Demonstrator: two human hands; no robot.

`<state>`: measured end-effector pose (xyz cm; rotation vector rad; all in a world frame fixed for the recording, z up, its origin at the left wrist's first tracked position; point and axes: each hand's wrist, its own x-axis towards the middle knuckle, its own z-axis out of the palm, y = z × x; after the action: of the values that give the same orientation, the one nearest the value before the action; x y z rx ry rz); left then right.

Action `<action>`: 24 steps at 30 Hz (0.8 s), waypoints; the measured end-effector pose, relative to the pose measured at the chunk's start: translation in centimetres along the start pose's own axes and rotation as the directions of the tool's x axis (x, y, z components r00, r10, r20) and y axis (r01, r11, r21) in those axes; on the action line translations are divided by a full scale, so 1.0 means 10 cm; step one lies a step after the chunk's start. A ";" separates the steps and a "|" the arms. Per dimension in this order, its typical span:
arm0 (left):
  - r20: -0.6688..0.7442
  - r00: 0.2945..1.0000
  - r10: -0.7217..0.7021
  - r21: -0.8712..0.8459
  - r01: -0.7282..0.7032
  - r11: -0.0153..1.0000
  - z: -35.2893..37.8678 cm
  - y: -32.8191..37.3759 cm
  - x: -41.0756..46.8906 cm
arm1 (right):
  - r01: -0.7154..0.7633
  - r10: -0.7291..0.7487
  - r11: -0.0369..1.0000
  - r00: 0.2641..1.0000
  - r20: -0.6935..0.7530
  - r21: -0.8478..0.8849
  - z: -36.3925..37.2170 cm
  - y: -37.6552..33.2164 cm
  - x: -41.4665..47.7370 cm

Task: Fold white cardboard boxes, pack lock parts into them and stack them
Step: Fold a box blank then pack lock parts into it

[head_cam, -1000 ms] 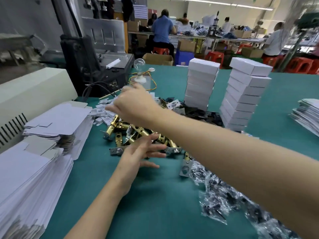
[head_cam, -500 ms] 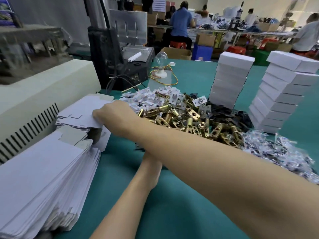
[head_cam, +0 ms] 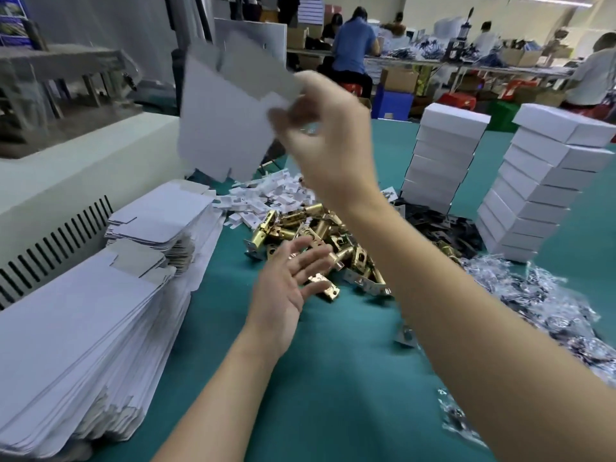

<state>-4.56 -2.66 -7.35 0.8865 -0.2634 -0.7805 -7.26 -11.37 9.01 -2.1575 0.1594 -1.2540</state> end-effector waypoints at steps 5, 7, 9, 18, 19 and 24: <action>0.010 0.997 -0.081 -0.012 0.082 0.997 -0.21 0.03 0.05 | -0.388 0.353 0.811 0.922 0.162 0.438 -0.76 0.24 -0.52; 0.148 0.981 -0.127 -0.020 0.132 0.991 -0.16 0.07 -0.03 | -0.511 0.468 0.748 0.859 0.208 0.423 -0.86 0.42 -0.77; 0.346 0.924 -0.162 0.056 0.152 0.987 -0.07 0.10 -0.14 | -0.559 0.539 0.734 0.825 0.171 0.387 -0.87 0.58 -0.98; 0.393 0.875 -0.282 0.362 0.135 0.922 -0.03 0.17 -0.37 | -0.323 0.323 0.946 0.945 -0.045 -0.006 -0.74 0.75 -1.47; 0.426 0.855 -0.295 0.414 0.106 0.904 0.00 0.17 -0.36 | -0.192 0.187 0.974 0.981 -0.047 -0.119 -0.74 0.74 -1.50; 0.429 0.887 -0.171 0.522 -0.089 0.848 0.08 0.13 -0.32 | -0.028 0.043 0.993 0.991 0.130 -0.117 -0.69 0.62 -1.56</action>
<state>-6.57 -0.35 -5.46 1.2213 -0.9255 -0.9785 -20.08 -13.23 -3.72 -2.3179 0.2184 -1.1014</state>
